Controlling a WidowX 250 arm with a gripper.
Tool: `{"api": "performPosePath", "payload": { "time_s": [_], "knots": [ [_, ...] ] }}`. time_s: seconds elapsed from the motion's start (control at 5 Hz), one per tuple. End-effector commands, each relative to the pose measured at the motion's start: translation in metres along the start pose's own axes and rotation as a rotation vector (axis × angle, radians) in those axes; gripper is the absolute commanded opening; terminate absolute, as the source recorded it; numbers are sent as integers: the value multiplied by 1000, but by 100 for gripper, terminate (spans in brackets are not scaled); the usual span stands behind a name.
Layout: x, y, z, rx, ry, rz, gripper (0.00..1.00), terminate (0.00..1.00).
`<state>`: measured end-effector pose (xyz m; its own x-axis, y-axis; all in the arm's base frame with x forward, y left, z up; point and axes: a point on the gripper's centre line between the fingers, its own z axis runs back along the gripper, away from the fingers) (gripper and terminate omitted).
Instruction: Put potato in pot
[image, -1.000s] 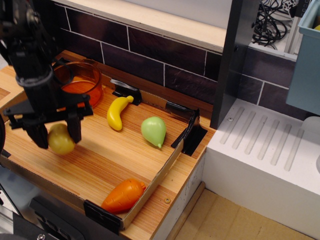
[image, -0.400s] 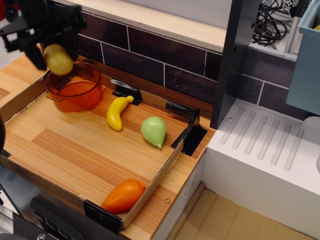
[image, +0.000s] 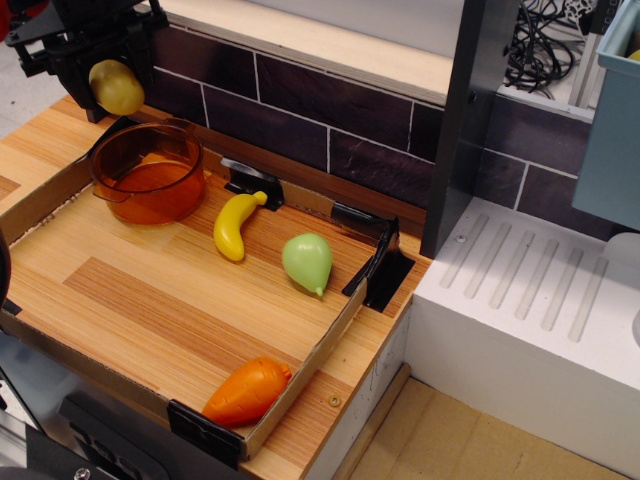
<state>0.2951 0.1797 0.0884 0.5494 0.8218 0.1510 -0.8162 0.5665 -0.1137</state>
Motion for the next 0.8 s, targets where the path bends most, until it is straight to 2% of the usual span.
{"api": "performPosePath", "payload": {
  "time_s": [0.0, 0.2, 0.4, 0.6],
  "knots": [
    [-5, 3, 14, 24, -16, -68, 100, 0],
    [-13, 1, 19, 19, -21, -84, 100, 0],
    [-25, -3, 38, 9, -15, -100, 100, 0],
    [-48, -2, 54, 41, 22, -171, 100, 0]
  ]
}}
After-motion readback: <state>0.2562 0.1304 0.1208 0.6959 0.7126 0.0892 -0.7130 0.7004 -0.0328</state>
